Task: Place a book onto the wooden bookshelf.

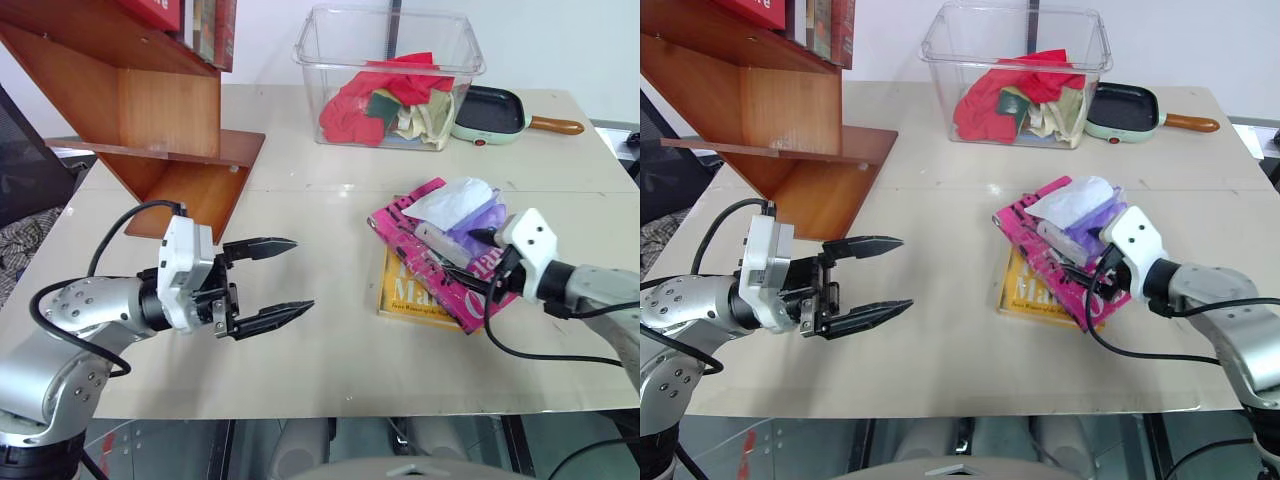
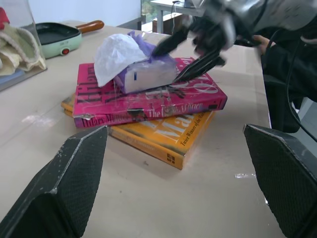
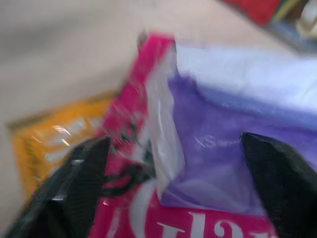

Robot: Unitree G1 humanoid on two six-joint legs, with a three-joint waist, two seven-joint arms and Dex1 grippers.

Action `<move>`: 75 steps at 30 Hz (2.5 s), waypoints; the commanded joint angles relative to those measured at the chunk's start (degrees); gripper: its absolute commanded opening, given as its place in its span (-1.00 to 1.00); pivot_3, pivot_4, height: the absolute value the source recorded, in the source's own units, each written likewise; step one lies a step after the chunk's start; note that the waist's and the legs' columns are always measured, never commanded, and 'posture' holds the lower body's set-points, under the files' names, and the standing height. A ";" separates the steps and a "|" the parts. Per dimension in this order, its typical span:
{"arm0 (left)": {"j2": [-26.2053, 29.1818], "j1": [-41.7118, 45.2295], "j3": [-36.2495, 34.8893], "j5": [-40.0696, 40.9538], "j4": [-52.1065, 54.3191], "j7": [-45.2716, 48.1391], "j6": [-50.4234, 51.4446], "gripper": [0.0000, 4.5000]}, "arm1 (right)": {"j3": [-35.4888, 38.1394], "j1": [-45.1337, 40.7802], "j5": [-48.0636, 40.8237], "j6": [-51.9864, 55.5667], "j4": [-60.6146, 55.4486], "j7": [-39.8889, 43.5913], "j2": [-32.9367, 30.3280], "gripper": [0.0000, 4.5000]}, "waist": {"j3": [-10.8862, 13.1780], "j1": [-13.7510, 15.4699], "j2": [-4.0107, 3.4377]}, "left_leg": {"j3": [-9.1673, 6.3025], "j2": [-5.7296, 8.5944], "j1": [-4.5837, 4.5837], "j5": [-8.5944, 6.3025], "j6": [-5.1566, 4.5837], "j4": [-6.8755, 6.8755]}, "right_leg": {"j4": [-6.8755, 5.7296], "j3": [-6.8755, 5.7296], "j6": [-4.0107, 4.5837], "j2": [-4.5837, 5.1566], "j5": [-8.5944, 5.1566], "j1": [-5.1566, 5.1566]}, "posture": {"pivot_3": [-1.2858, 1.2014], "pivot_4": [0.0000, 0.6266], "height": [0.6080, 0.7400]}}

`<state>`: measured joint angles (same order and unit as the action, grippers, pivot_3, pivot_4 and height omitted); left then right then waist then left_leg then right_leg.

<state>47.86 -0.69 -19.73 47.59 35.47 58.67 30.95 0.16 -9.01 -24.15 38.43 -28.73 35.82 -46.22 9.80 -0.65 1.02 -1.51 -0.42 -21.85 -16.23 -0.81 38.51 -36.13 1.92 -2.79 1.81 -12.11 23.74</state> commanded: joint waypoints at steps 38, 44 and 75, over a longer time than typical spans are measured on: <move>-9.39 15.50 11.48 4.97 1.93 -11.59 0.07 1.00 | 11.70 -16.76 13.75 -17.18 49.27 9.28 -11.03 0.91 | 0.04 0.01 -0.17 | 0.18 0.04 0.00 0.00 -0.03 0.02 | -0.10 0.27 -0.22 -0.02 0.16 0.05 | 0.03 -0.52 1.00; -6.98 2.97 7.23 -0.18 1.26 -6.94 -4.48 1.00 | 10.10 -22.10 5.79 -0.19 35.29 12.81 -9.72 0.28 | 0.06 -1.39 -0.22 | 0.07 -0.05 0.16 -0.02 -0.05 -0.02 | -0.14 0.43 -0.21 -0.12 0.15 0.05 | 0.03 -0.52 1.00; -8.16 -20.12 -2.33 -5.26 4.53 -6.25 -12.25 1.00 | -6.60 -25.64 10.87 14.33 22.07 14.86 -2.65 -0.97 | 0.10 -0.17 -0.21 | 0.07 -0.01 -0.08 -0.04 -0.08 -0.03 | -0.12 0.32 -0.21 -0.01 0.15 0.32 | 0.03 -0.52 1.00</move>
<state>39.87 -20.66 -21.30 42.27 39.47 52.14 20.20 -6.69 -34.62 -13.27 51.93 -4.08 51.81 -49.15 9.90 -0.82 0.81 -1.43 -0.43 -21.93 -16.27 -0.89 38.49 -36.25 2.24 -3.00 1.80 -11.96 24.06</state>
